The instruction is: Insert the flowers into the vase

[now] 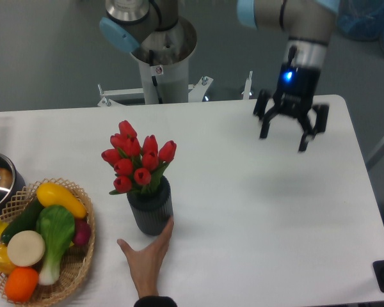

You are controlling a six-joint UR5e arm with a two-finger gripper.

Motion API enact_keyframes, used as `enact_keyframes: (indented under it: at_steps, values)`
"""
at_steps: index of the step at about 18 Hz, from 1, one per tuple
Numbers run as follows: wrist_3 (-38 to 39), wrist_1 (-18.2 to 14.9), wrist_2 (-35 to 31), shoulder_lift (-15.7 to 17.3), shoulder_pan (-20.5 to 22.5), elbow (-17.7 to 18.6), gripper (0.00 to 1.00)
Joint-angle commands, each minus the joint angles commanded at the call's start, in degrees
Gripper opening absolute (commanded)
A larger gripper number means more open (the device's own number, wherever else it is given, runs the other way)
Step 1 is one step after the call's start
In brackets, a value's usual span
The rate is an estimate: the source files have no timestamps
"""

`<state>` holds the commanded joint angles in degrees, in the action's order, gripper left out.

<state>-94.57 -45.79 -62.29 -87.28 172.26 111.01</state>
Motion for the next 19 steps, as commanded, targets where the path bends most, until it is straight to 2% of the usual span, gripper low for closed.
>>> enact_keyframes:
  at_steps: [4, 7, 11, 14, 19]
  values:
    - [-4.2, -0.27, -8.97, 2.47, 0.18, -0.17, 1.0]
    - [-8.95, -1.41, -11.18, 3.78, 0.88, -0.17, 1.0]
    - [-12.12, -4.74, -14.69, 5.63, 2.72, -0.53, 1.0]
    - [-14.06, -5.98, -14.7, 6.42, 4.75, -0.18, 1.0]
    - [-14.06, -6.07, -14.61, 6.51, 4.84, 0.0, 1.0]
